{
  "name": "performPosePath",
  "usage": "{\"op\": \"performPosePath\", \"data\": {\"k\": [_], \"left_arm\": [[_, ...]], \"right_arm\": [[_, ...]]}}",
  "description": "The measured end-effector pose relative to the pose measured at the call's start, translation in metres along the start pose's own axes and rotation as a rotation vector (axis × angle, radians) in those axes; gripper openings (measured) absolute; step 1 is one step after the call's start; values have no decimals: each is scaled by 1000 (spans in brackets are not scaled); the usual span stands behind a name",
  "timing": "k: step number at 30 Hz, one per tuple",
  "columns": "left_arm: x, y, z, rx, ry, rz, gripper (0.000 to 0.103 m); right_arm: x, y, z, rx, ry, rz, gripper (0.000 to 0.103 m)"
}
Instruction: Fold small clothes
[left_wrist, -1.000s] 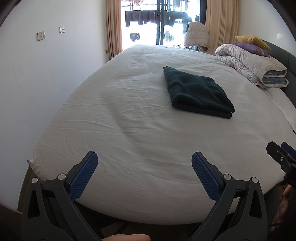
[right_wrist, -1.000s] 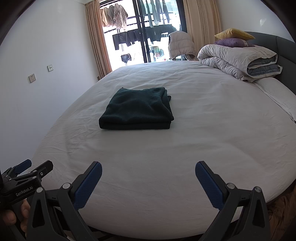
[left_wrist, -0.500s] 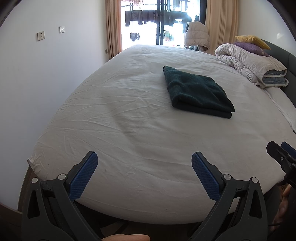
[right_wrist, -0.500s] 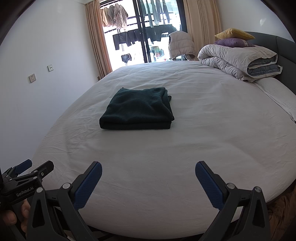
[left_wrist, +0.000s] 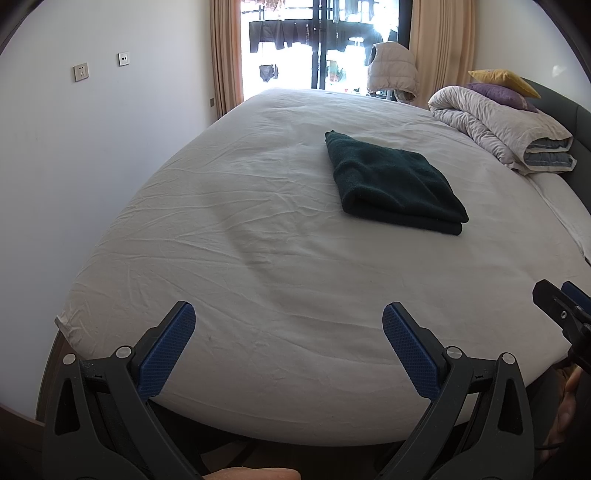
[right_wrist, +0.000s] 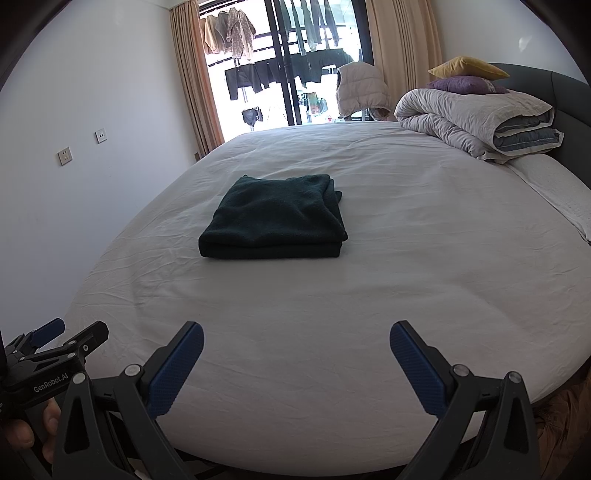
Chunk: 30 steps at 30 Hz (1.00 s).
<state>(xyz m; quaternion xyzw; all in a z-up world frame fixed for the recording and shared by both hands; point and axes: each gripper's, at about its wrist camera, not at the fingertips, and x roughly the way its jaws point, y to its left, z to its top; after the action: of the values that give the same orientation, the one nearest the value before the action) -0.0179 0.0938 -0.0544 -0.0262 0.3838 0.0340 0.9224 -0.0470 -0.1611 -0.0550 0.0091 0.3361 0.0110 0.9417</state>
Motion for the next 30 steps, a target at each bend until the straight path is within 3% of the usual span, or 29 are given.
{"op": "performPosePath", "data": {"k": [30], "left_arm": [[0, 0, -3, 8, -4, 0, 103]], "right_arm": [[-1, 4, 1, -8, 2, 2, 103]]}}
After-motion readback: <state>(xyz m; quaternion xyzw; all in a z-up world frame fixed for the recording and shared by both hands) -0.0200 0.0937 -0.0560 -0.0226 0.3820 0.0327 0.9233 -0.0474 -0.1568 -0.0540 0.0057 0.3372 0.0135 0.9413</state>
